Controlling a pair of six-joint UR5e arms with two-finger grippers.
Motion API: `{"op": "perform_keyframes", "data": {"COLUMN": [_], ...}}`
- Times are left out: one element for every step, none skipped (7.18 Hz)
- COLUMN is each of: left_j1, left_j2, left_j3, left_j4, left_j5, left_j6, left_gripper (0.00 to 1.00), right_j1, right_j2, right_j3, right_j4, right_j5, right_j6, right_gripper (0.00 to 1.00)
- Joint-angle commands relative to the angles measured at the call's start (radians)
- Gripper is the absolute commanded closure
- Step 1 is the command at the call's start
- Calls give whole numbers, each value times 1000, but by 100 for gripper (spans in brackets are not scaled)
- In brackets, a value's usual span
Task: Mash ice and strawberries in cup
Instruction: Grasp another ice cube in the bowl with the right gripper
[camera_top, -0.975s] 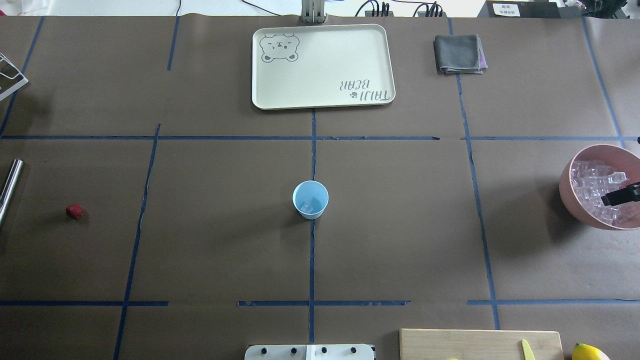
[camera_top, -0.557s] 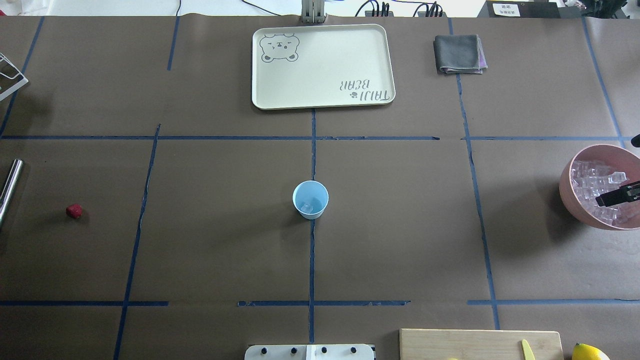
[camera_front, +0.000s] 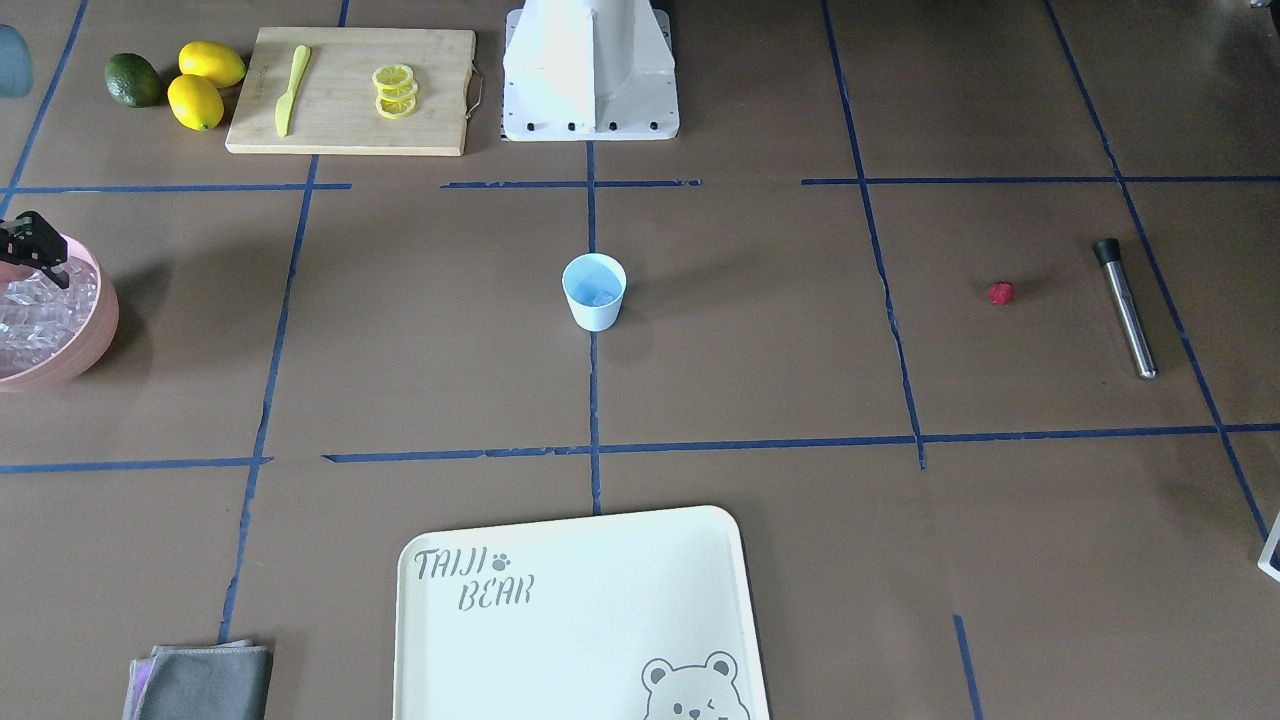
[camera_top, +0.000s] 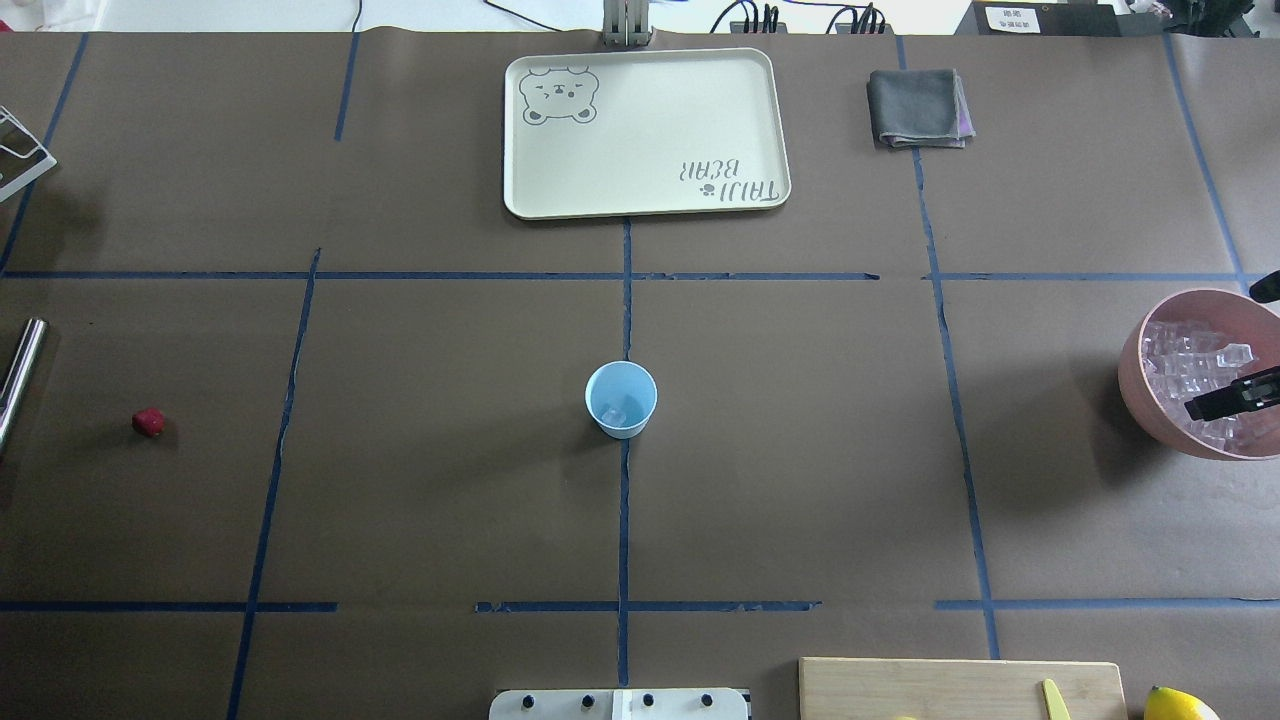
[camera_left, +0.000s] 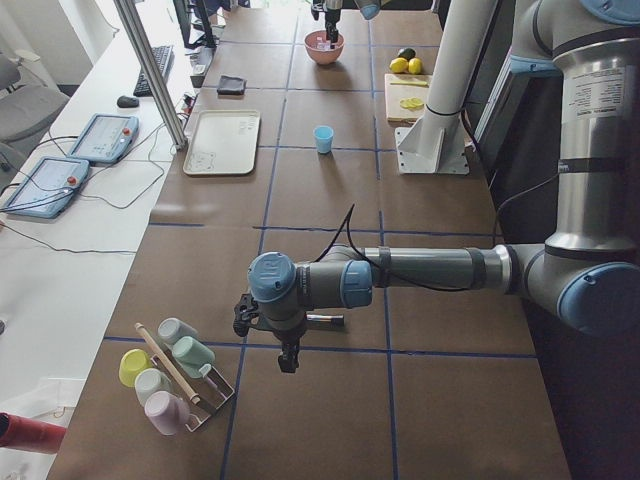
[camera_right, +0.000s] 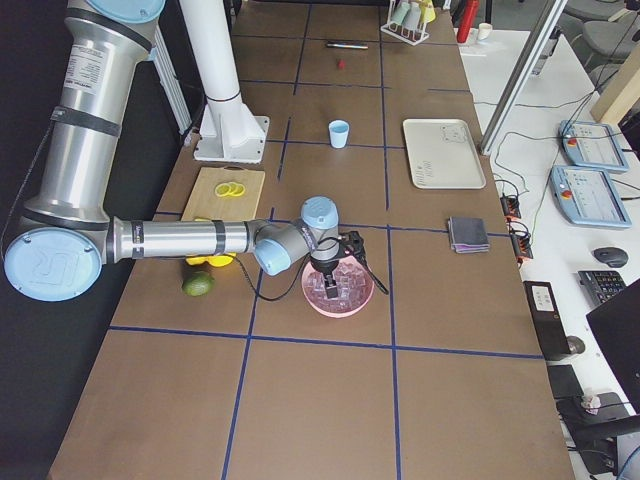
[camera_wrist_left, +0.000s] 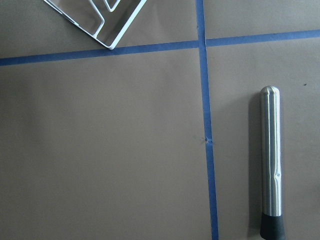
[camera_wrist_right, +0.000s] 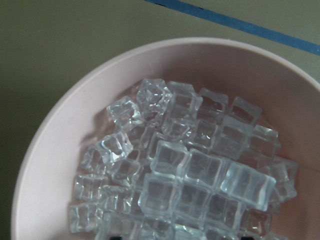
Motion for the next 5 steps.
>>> {"op": "perform_keyframes", "data": {"left_j1": [-1,-1,1,1,1], "left_j2": [0,0,0,0,2], "left_j3": [0,0,0,0,0], "left_j4": [0,0,1,2,2], "left_j5": [0,0,0,0,0], "left_j6": [0,0,0,0,0], "left_gripper": [0,0,0,0,0], "right_j1": [2,2,4,4,5], "right_j2": [-2,-4,-7,-8,-8], "right_j3": [3,6,8,8,11], "right_j4": [0,0,0,0,0], "right_j5": [1,3,3,3,3], "right_j6": [-5,-5,-5,-5,-5], "right_gripper": [81,96,97,97,98]}}
